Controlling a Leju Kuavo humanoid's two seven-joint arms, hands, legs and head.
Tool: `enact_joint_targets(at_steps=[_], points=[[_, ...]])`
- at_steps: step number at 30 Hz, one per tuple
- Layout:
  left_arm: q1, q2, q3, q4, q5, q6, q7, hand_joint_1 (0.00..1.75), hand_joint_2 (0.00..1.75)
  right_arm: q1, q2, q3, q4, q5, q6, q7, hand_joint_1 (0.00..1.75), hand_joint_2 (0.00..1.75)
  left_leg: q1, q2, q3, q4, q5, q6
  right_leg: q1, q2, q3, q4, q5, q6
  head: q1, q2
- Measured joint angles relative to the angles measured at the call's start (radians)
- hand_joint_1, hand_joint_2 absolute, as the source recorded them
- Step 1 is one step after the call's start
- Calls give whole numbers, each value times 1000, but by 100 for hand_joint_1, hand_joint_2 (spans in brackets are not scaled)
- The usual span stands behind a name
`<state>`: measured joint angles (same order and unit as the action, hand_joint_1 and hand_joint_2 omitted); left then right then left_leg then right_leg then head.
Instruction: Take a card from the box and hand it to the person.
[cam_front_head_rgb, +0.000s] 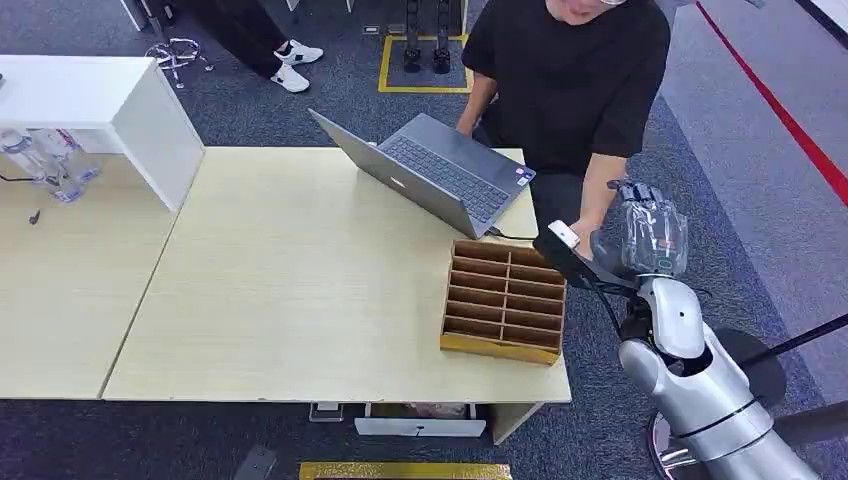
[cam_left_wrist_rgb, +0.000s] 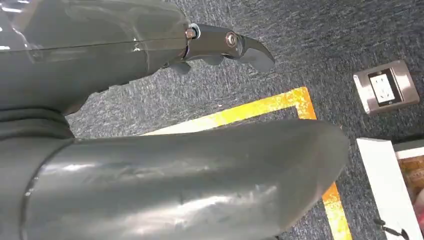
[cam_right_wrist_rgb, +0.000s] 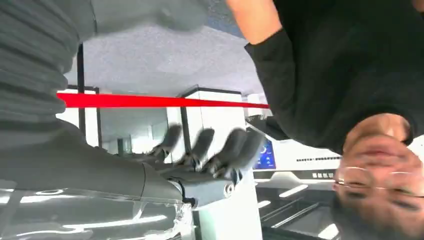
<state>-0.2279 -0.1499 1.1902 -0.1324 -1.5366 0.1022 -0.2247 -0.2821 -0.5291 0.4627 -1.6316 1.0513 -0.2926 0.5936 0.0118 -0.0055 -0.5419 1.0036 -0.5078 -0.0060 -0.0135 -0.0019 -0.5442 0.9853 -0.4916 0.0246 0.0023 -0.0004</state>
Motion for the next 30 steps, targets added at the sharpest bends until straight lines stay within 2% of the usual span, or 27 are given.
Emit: enact_joint_targets(at_steps=[11,17,21,30], points=[[0,0,0,0,0,3,0,0,0,11,3,0,0,7,-48,-3,0,175,0,0,0,0,0,0,0,0,0,0,0,0,0,0],[1,1,0,0,0,7,-3,0,0,33,14,-3,-11,18,-132,-5,0,175,0,0,0,0,0,0,0,0,0,0,0,0,0,0],[2,1,0,0,0,17,-12,0,0,54,27,-12,-37,21,-214,-16,0,175,0,0,0,0,0,0,0,0,0,0,0,0,0,0],[7,1,2,0,0,26,-18,0,0,108,83,-24,-92,23,-347,-45,0,175,0,0,-1,0,0,0,0,0,0,0,0,0,0,0]])
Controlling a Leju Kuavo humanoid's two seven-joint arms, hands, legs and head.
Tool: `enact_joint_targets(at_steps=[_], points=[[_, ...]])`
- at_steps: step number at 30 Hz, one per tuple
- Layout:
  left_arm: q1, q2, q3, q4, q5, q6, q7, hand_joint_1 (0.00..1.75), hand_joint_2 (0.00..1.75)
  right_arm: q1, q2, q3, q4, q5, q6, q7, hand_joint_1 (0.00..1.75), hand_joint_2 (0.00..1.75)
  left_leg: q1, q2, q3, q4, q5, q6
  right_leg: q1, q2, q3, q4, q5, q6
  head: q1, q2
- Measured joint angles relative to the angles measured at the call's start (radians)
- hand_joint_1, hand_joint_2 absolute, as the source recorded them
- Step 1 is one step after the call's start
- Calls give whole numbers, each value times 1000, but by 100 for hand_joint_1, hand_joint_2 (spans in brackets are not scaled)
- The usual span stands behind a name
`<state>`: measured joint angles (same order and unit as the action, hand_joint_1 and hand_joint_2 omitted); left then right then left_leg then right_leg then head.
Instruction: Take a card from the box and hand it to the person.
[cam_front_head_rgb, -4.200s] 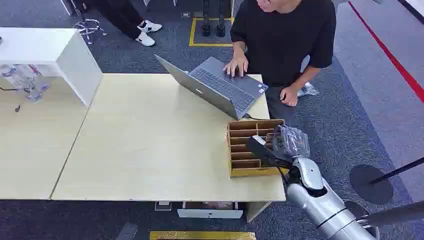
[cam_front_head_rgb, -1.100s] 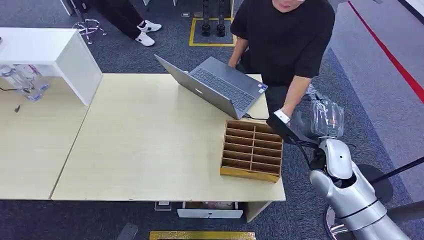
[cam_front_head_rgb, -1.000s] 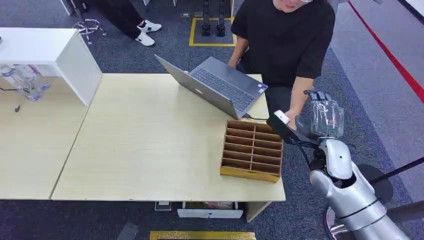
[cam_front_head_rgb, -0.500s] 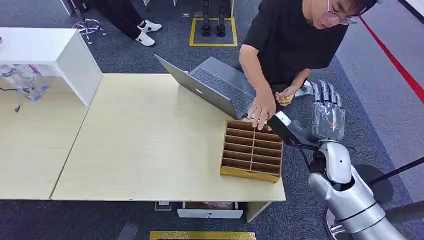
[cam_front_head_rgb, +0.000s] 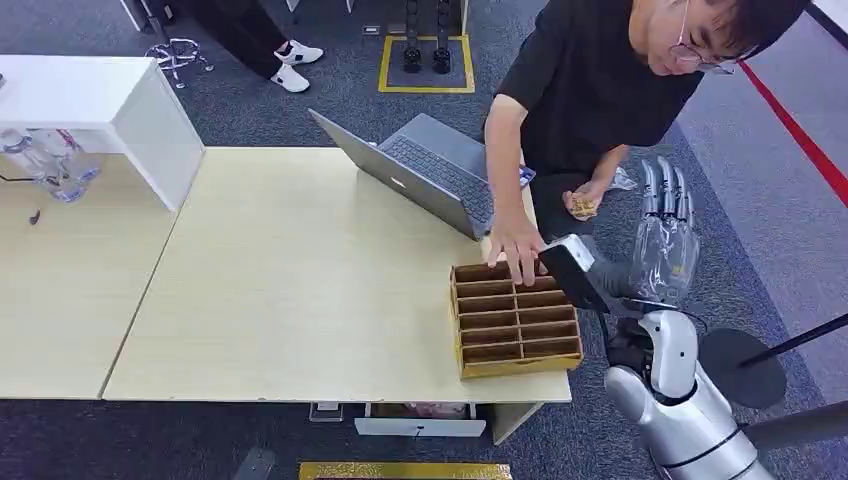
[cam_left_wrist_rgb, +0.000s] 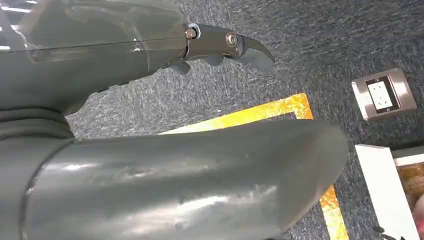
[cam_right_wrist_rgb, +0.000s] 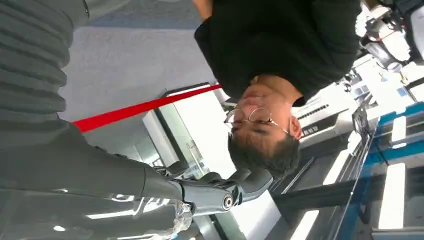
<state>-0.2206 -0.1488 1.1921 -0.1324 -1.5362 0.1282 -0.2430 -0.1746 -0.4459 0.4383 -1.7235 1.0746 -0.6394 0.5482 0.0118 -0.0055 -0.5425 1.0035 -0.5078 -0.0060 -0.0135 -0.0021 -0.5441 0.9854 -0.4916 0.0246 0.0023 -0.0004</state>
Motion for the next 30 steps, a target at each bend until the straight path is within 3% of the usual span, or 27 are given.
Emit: enact_joint_targets(at_steps=[15,25,30], points=[[5,1,1,0,0,11,-4,0,0,36,63,0,-28,-21,-41,-20,0,175,0,0,0,0,0,0,0,0,0,0,0,0,0,0],[20,1,9,0,0,21,-20,0,0,114,135,-14,-60,-3,-56,-139,0,175,0,0,0,0,0,0,0,0,0,0,0,0,0,0],[43,3,31,0,9,35,-46,0,0,186,155,-9,-119,34,-56,-118,0,175,0,0,0,0,-1,0,0,0,0,0,-1,0,0,0]])
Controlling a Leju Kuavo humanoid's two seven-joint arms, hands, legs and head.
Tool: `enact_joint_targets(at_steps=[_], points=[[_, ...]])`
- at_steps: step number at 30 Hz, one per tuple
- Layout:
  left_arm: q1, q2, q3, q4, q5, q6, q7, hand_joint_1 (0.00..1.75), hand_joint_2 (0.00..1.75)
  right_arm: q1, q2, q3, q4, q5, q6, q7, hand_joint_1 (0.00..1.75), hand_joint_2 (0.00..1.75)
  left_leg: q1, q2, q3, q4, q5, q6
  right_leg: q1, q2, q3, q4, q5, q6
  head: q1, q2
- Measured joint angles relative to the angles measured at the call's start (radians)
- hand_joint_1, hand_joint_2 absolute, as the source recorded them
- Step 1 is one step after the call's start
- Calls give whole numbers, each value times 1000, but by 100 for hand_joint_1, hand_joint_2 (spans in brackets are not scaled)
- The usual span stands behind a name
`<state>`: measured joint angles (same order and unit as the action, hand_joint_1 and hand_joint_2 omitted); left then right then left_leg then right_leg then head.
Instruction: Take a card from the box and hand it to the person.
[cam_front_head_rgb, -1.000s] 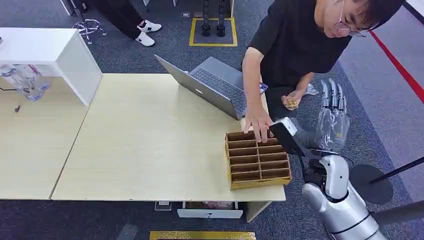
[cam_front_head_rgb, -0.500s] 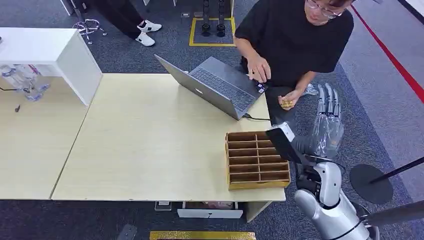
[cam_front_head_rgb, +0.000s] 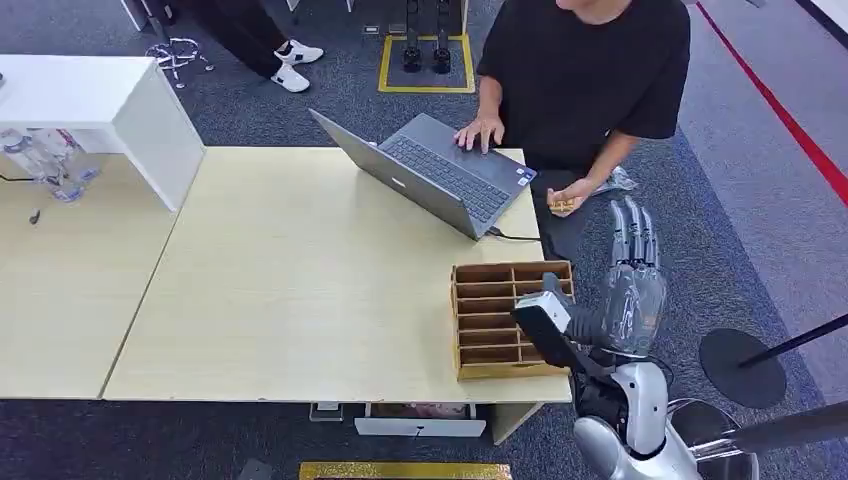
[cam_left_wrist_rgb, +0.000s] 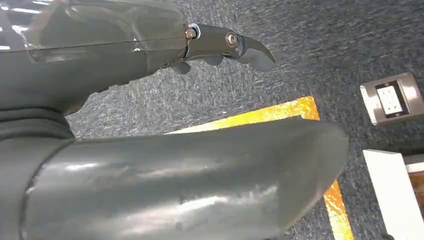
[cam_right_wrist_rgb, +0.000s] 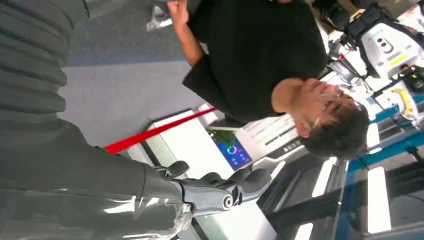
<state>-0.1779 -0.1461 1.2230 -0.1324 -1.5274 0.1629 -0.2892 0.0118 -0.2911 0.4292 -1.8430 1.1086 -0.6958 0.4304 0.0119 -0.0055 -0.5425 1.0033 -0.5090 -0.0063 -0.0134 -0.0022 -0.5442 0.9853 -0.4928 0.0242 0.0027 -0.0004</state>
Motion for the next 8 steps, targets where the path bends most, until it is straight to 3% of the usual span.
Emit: enact_joint_targets(at_steps=[8], points=[[19,5,33,0,2,11,-5,0,0,83,16,11,-64,-37,0,8,0,175,0,0,0,0,0,1,0,0,0,0,0,0,0,0]])
